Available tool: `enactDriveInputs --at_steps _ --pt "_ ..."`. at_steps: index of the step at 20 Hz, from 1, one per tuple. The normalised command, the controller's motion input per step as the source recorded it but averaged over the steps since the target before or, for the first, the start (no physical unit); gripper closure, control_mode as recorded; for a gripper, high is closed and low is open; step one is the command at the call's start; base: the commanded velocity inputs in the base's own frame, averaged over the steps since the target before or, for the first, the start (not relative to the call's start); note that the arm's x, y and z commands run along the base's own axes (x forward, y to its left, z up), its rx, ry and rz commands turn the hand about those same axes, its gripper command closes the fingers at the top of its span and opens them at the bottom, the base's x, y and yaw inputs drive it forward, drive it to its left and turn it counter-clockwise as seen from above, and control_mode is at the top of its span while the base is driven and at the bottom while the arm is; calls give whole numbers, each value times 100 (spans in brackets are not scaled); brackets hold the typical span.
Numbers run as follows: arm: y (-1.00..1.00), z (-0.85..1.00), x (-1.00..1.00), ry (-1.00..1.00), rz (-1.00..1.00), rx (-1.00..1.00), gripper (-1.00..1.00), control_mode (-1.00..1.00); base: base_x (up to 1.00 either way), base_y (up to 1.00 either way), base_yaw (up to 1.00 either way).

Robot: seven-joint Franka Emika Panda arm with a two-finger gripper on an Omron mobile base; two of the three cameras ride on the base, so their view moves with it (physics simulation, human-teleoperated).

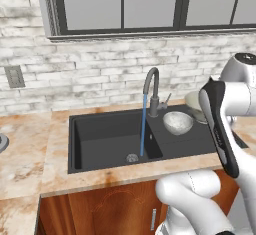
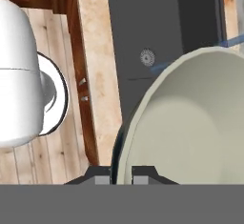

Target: Rinse each bowl for a few seconds and place them down in the sink or on the counter.

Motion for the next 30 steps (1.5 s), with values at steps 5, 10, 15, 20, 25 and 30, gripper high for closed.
enactDriveInputs --at_steps 5,10,15,20,25,30 --pt "44 0 1 0 4 0 100 -100 0 0 0" --pt "40 -5 5 0 2 0 100 -100 0 0 0" --pt "35 -8 1 0 2 0 100 -100 0 0 0" --pt "40 -11 0 1 2 0 100 -100 0 0 0" --pt "39 -12 1 3 1 0 100 -100 0 0 0" --pt "29 -21 4 5 1 2 100 -100 0 0 0"
